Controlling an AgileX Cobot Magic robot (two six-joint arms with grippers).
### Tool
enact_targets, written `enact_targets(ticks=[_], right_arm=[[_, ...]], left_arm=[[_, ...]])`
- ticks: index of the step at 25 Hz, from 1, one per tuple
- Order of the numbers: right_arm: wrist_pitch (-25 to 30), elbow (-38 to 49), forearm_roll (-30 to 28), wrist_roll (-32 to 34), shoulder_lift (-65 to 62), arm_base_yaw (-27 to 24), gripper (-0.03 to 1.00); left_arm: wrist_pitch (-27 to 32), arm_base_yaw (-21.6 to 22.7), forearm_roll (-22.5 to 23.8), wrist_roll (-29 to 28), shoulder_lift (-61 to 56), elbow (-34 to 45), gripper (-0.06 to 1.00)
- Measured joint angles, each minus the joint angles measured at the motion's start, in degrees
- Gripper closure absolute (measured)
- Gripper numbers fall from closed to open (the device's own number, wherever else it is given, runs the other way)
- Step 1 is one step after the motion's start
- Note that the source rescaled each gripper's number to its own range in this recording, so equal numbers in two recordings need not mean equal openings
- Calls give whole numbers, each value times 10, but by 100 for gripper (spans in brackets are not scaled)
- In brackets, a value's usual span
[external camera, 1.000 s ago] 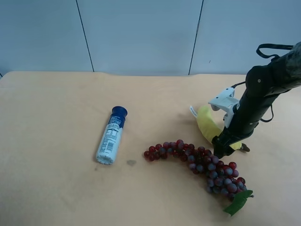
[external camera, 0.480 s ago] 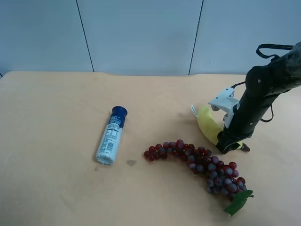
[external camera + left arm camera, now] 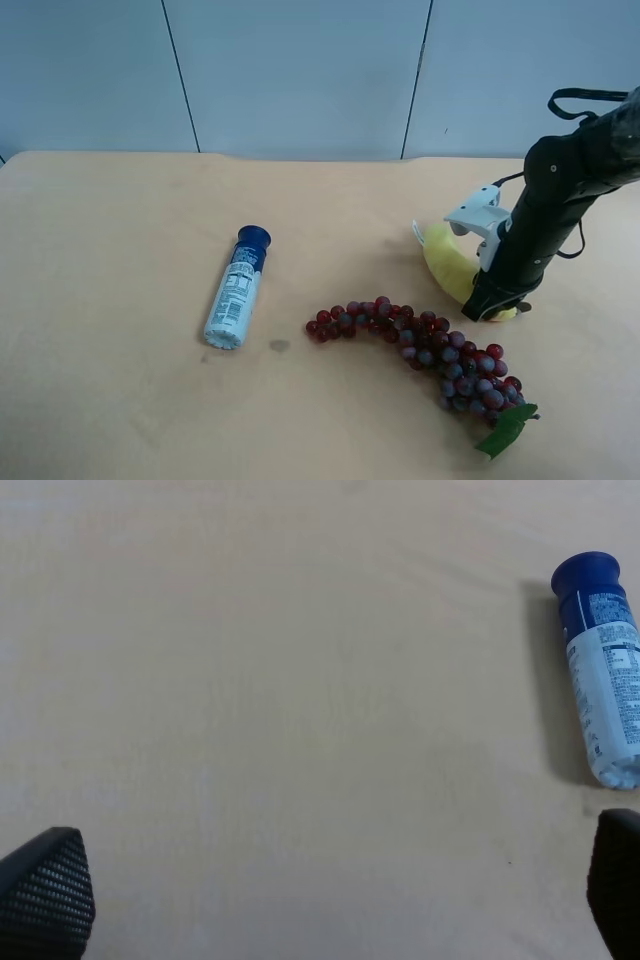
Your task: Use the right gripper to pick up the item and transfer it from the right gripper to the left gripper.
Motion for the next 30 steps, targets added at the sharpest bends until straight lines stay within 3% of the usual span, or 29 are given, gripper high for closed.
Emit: enact_targets(ticks=[6,12,18,30], right_arm=[[54,-44,6,1,-56,0,97],[132,-115,12,1,-89,39,97],[180,-174,12,2,-89,114,97],[184,-202,-1,0,-89,276,97]], left_arm=[[0,0,0,1,0,0,-5],[0,0,0,1,0,0,-5],[0,0,0,1,0,0,-5],[0,0,0,1,0,0,-5]])
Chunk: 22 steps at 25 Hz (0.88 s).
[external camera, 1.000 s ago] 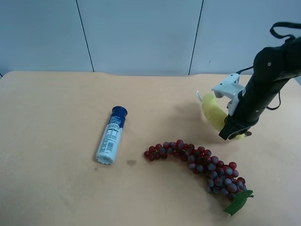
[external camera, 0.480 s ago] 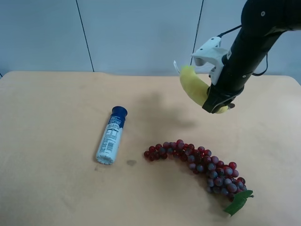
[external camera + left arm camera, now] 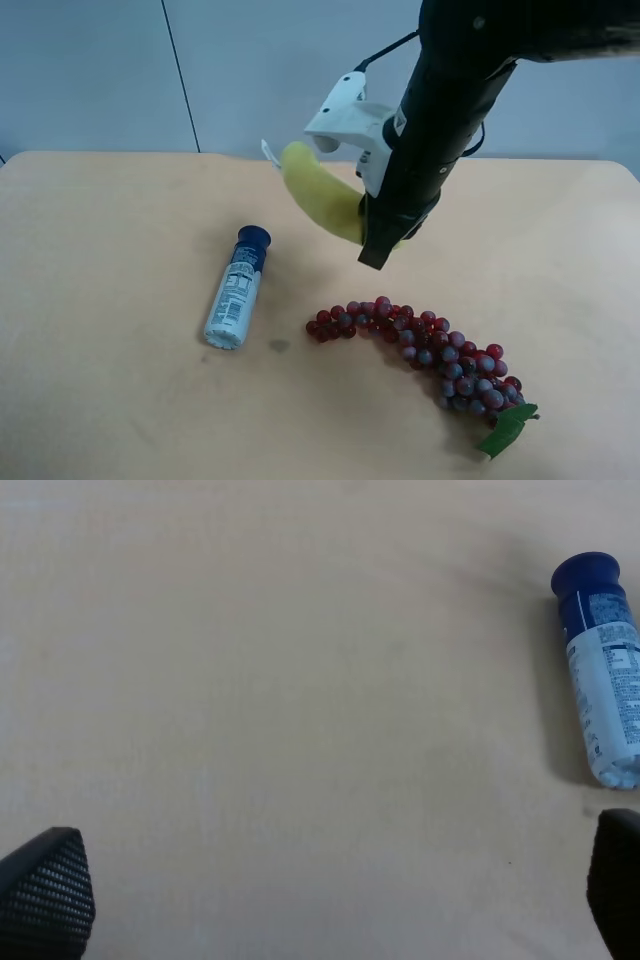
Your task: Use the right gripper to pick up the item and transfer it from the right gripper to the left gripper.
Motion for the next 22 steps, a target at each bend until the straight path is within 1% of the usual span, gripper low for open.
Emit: enact_targets(ticks=[4,7,11,14,18,22], right_arm=[[-1,0,0,-4,0,40,97],[-3,0,0,-10,0,65,97],[-5,0,-2,-20,0,101,97],[-7,0,-12,-23,0,128,97],[-17,0,-38,-24,0,164,97],[-41,0,-45,-24,0,196,97]], left_arm=[[0,0,-3,3,0,0,-5],[0,0,-22,32,0,-1,-5],[0,0,-67,79,31,-15,-5],[0,0,-100,107,80,-30,-5],[1,0,-142,134,153,-52,-5],[1,0,-202,149,213,-72,-5]])
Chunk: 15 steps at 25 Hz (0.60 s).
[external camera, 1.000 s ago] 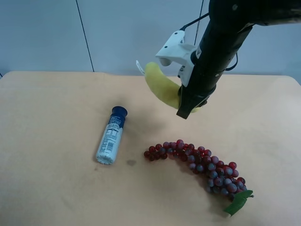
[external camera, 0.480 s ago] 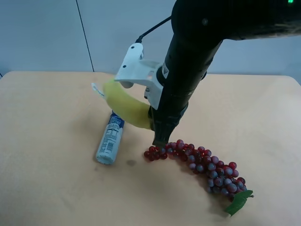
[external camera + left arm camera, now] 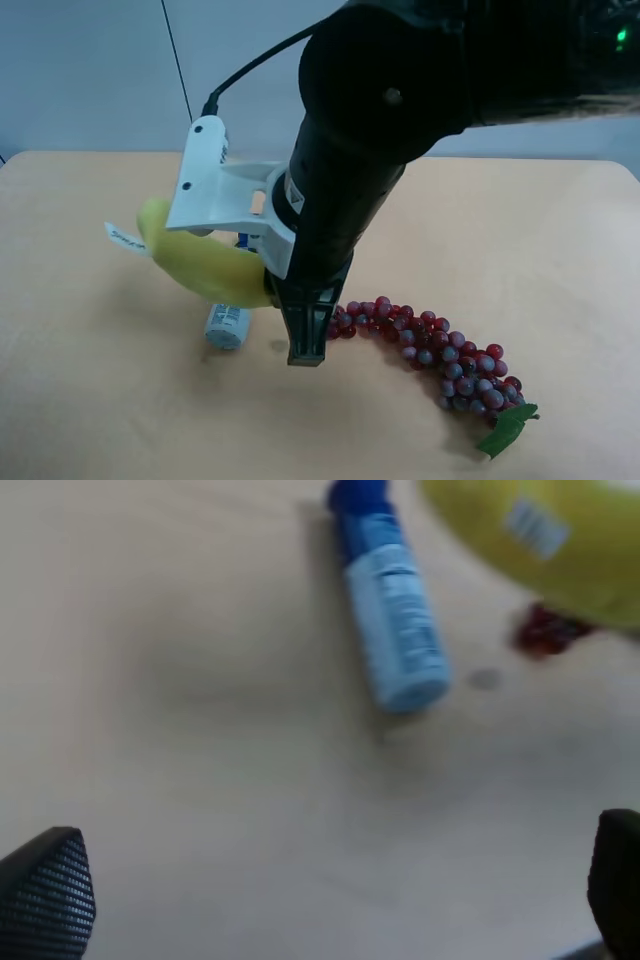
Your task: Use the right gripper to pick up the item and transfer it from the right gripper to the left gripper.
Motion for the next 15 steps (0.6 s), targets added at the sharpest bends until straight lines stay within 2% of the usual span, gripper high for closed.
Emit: enact_targets(ticks=[15], right_arm=[[-65,0,-3,-10,0,58,97]], left_arm=[[1,-1,-249,7,176,-21,-5]])
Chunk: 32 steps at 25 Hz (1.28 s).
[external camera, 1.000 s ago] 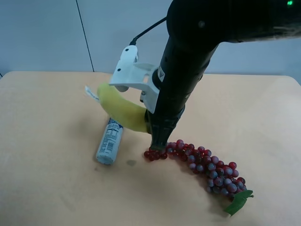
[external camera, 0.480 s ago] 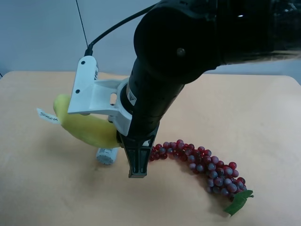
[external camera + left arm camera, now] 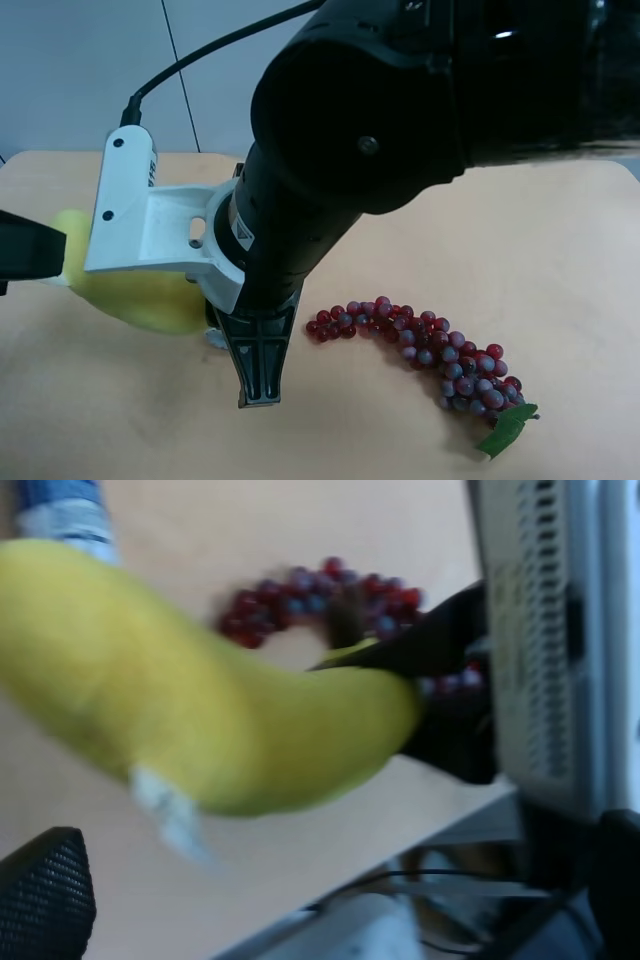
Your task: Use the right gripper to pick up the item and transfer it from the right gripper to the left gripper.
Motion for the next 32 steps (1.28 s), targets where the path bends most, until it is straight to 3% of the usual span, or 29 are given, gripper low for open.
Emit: enact_targets(ticks=[5,27,32], right_arm=[[-2,0,0,-1,0,1,97],[14,1,-8,0,-32,0,97],[9,0,0,-1,-49,2,97]], left_arm=[[-1,0,-41,13,37,0,-5],[-22,-1,-75,51,54,-6,-6],[-51,-1,-48,53,58,-5,-6]])
